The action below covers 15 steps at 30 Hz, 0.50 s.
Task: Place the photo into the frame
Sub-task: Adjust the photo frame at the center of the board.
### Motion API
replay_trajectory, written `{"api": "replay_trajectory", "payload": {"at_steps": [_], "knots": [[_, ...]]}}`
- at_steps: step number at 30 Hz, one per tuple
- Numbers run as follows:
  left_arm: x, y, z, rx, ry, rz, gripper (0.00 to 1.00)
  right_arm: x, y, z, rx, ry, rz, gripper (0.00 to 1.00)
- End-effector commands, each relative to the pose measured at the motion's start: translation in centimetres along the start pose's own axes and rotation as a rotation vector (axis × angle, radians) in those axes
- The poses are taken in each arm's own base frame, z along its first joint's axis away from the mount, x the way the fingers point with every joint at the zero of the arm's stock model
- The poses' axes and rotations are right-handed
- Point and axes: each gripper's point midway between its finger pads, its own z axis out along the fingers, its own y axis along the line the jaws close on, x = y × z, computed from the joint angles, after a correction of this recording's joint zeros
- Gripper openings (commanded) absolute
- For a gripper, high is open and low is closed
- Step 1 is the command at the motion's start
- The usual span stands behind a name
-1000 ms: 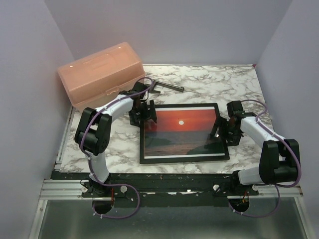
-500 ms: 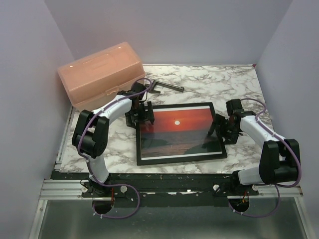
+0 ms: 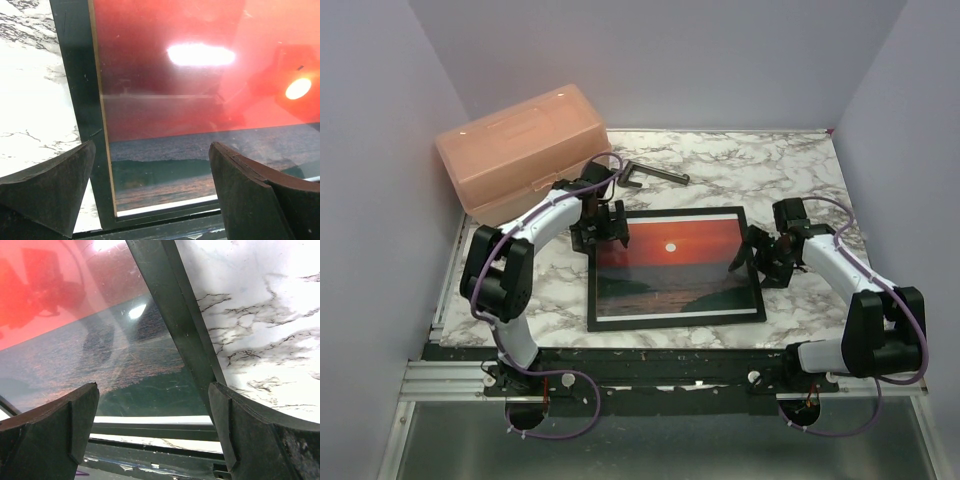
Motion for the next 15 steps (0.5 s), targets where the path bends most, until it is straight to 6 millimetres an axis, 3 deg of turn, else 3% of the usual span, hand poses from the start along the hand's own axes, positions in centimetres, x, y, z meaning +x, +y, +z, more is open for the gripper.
{"api": "replay_trajectory", "payload": {"at_steps": [1, 9, 15], "knots": [[-1.1, -1.8, -4.0, 0.117, -0.111, 0.046, 0.98, -0.8, 1.4, -0.8, -0.047, -0.031, -0.014, 1.0], [-2.1, -6.5, -12.4, 0.537, -0.316, 0.116, 0.99, -4.2, 4.5, -3.6, -0.142, -0.149, -0.068, 1.0], [-1.7, -6.6, -18.8, 0.773, -0.539, 0.133, 0.98, -6.3, 7.1, -6.8, -0.256, -0.282, -0.126, 1.0]]}}
